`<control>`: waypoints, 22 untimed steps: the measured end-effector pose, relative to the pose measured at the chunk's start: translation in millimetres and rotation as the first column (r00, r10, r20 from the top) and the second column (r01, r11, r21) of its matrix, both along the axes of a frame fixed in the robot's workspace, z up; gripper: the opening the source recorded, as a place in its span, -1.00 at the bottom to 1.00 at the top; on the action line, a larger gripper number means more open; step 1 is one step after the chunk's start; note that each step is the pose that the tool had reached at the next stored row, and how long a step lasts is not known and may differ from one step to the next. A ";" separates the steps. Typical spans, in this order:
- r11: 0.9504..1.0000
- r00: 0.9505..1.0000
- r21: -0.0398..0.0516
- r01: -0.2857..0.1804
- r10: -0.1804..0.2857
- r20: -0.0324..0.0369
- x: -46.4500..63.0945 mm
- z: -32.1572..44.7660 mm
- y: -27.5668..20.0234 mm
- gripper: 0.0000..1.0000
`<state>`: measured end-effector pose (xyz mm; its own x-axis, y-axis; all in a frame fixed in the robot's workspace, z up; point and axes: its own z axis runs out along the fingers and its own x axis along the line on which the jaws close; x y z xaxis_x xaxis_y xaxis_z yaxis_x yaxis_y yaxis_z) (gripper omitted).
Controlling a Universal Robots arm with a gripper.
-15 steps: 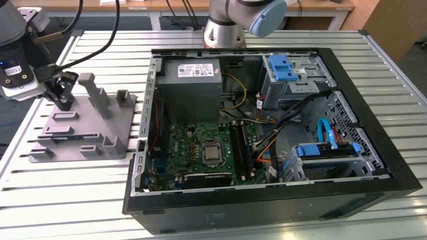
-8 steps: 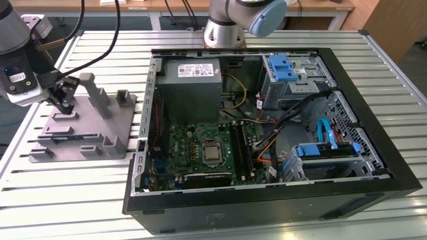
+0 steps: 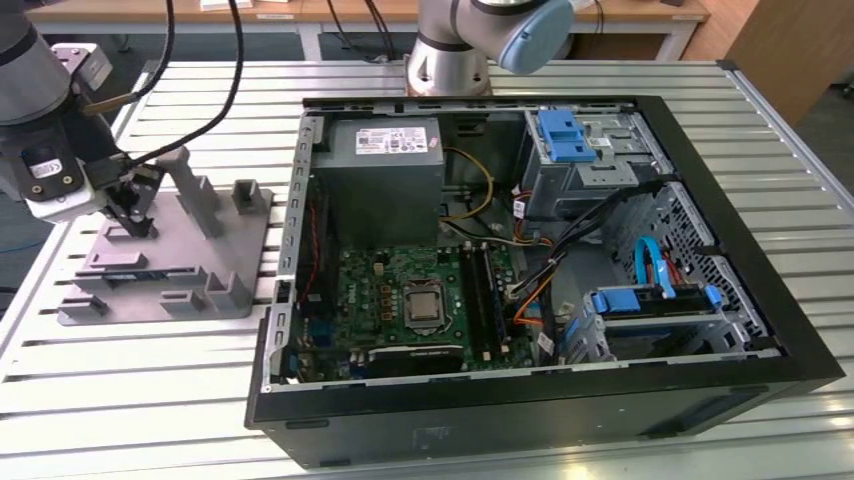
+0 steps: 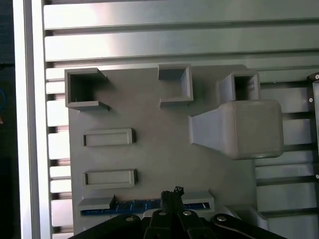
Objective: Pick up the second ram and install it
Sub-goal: 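Reach for the second ram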
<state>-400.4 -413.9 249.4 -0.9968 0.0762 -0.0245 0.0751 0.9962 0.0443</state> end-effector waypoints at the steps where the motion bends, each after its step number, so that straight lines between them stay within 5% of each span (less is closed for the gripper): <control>1: 1.000 1.000 0.000 0.000 0.000 0.000 0.0 -1.5 0.0 -0.80; 18: 1.000 1.000 0.000 0.000 0.000 0.000 -0.9 -28.6 -0.8 -0.80; 22: 1.000 1.000 -0.001 0.000 0.000 0.000 -11.1 -33.1 -1.5 -0.80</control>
